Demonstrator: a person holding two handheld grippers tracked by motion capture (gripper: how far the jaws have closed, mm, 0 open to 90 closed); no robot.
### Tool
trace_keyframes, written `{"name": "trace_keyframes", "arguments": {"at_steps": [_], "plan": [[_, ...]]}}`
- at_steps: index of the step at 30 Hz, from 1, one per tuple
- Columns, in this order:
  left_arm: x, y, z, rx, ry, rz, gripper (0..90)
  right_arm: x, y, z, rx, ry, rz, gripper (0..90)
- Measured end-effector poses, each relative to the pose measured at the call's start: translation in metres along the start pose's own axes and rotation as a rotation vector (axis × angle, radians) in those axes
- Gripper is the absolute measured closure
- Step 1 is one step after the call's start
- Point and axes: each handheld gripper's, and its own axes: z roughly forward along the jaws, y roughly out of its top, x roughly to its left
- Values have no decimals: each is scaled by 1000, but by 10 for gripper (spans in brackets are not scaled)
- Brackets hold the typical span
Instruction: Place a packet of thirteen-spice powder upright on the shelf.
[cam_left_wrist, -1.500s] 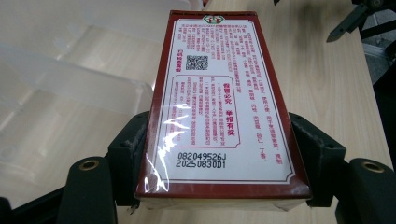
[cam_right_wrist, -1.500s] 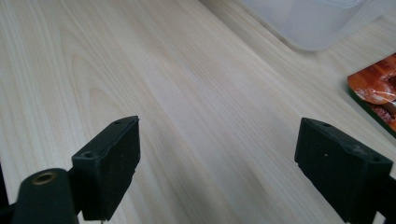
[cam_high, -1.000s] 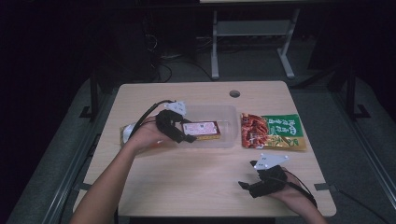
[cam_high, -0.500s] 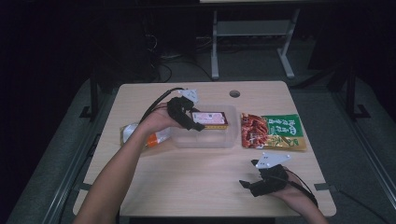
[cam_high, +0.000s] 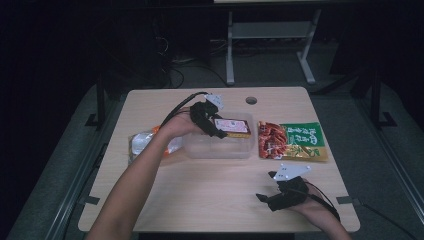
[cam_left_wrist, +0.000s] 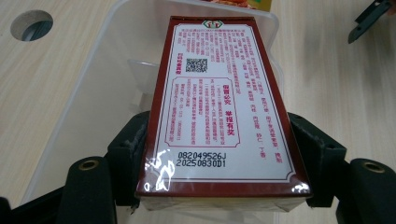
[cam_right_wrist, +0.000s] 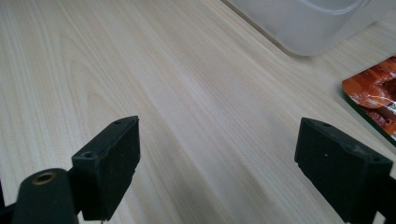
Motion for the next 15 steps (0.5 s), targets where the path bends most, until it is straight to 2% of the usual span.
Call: {"name": "trace_keyframes", "arguments": {"at_steps": [4,15], "plan": [[3,2,3,-1,-2,-1,312,0,0,-1,0,1,2,140],[9,5,6,-44,-6,-20,311,0,0,0,1,4,-5,140]]}}
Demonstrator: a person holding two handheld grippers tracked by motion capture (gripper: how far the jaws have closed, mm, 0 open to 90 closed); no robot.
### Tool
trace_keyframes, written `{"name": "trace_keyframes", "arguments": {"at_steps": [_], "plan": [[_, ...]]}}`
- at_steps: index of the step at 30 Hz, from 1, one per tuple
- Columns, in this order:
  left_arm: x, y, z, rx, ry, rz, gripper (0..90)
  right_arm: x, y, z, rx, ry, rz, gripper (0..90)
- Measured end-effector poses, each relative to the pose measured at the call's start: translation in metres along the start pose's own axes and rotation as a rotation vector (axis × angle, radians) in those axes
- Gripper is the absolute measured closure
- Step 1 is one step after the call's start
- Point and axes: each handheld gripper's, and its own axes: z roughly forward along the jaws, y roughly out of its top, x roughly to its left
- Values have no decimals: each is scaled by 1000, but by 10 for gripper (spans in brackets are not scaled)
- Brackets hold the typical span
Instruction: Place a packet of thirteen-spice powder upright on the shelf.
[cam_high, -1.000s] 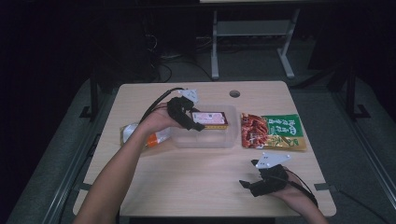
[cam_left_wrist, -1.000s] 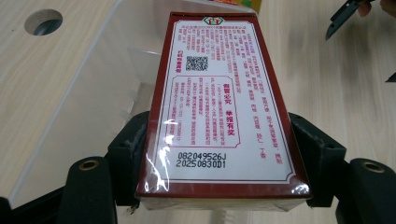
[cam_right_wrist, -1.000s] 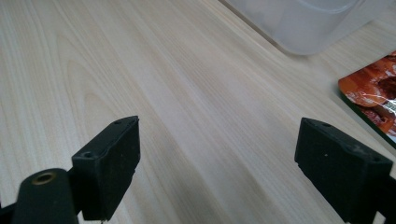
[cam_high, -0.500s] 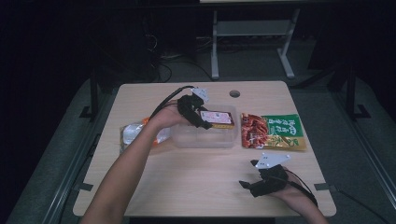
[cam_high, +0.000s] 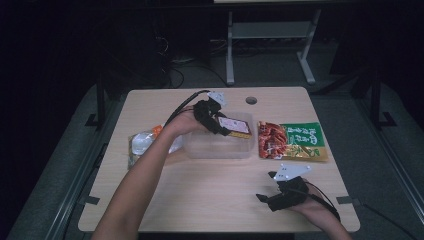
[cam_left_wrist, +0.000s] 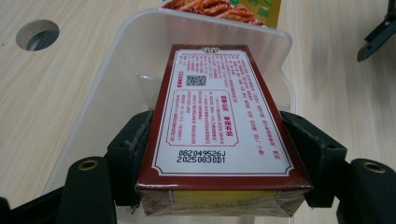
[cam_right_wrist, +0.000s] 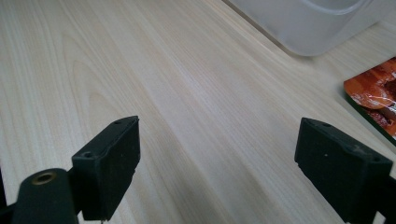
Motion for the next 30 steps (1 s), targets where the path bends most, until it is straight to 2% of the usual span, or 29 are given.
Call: {"name": "trace_keyframes", "arguments": {"at_steps": [3,9,18,30], "plan": [[1,2,1,-8,-4,-2,310,-1,0,0,2,1,-1,140],[1,10,0,-16,4,19,309,0,0,0,2,2,3,140],[2,20,-2,-73,0,24,309,0,0,0,1,4,2,140],[4,37,3,-120,-4,28,307,0,0,1,4,8,-1,140]]}}
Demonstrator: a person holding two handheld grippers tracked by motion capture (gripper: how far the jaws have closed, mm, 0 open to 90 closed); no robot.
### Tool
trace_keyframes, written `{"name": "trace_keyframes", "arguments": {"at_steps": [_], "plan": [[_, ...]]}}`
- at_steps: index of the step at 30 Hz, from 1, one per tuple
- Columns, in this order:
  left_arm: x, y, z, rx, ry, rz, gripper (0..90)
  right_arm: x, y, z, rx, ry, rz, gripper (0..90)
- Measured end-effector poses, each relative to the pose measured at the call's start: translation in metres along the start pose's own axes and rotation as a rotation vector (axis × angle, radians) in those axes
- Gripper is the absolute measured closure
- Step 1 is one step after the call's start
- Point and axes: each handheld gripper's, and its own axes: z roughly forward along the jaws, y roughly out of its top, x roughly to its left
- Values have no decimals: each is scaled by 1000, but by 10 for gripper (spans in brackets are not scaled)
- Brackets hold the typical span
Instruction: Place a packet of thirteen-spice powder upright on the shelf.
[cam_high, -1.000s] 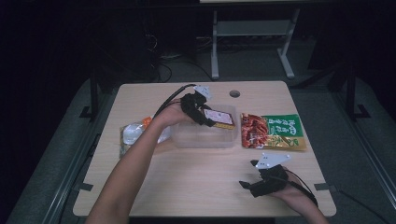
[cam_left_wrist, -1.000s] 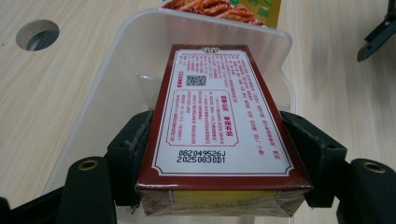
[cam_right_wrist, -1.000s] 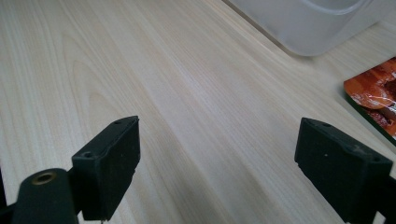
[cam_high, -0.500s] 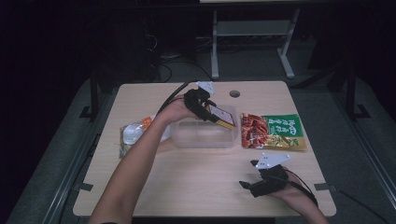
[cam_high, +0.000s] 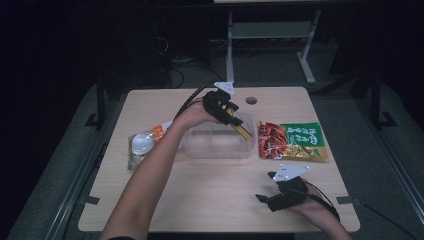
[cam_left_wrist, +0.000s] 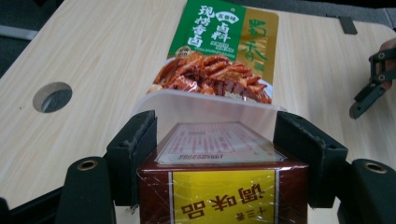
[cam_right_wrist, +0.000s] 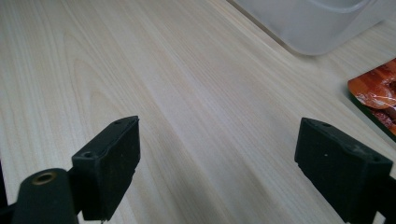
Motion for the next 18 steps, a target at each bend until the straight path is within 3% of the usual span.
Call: {"name": "trace_keyframes", "arguments": {"at_steps": [7,18], "plan": [[1,2,10,15,-9,-5,304,1,0,1,7,3,-7,140],[3,8,13,-25,2,-19,256,1,-1,2,17,6,-11,140]]}}
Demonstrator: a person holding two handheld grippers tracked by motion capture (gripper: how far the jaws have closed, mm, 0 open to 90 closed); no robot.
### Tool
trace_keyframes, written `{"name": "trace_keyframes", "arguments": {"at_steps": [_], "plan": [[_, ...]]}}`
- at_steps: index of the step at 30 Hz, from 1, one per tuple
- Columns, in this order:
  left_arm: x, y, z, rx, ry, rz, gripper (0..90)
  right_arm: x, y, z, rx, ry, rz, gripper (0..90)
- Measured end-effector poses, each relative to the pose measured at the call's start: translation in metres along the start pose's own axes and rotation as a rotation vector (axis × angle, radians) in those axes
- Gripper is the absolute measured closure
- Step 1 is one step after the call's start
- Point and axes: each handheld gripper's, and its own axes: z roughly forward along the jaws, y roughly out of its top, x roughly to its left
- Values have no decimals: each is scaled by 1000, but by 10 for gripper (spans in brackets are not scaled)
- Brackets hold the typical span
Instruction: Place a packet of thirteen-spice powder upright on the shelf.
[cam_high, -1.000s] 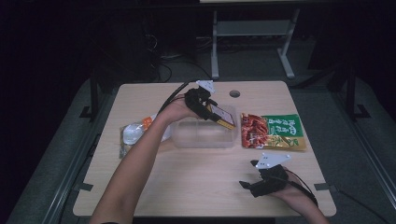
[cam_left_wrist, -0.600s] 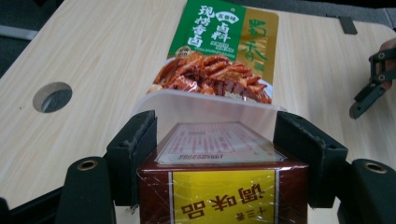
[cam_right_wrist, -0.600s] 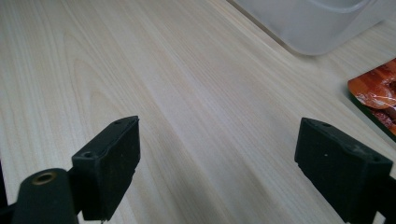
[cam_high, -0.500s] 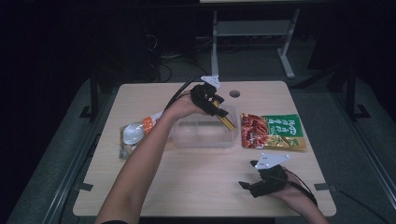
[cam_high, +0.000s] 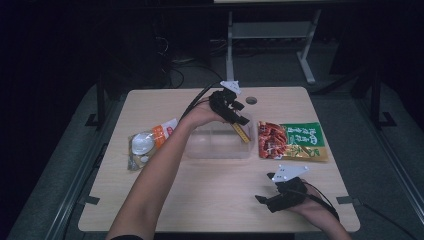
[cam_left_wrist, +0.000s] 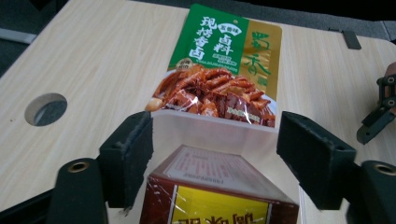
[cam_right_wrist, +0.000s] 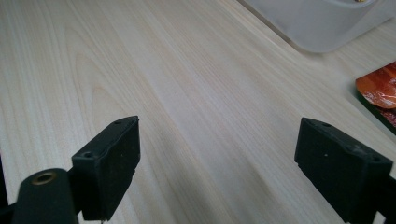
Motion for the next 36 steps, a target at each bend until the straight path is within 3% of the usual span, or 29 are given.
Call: {"name": "trace_keyframes", "arguments": {"at_steps": [8,15,18,21,24,27,30,36], "plan": [[-3,1,-15,-10,29,11,212,0,0,0,1,2,-1,140],[-3,-13,-40,-25,38,-3,239,1,0,1,4,6,0,139],[-3,-22,-52,-66,31,-13,295,1,0,1,6,5,-2,139],[-3,-31,-63,-80,19,-18,433,1,0,2,11,6,-1,139],[-3,-41,-67,-63,8,-24,653,0,-1,2,13,6,-1,139],[0,-48,-61,-1,16,-43,828,1,0,3,14,7,-1,139],[0,-49,-49,26,25,-40,877,1,0,4,19,10,-5,139],[-3,-40,-33,-4,20,-39,894,1,-1,4,19,8,-4,140]]}}
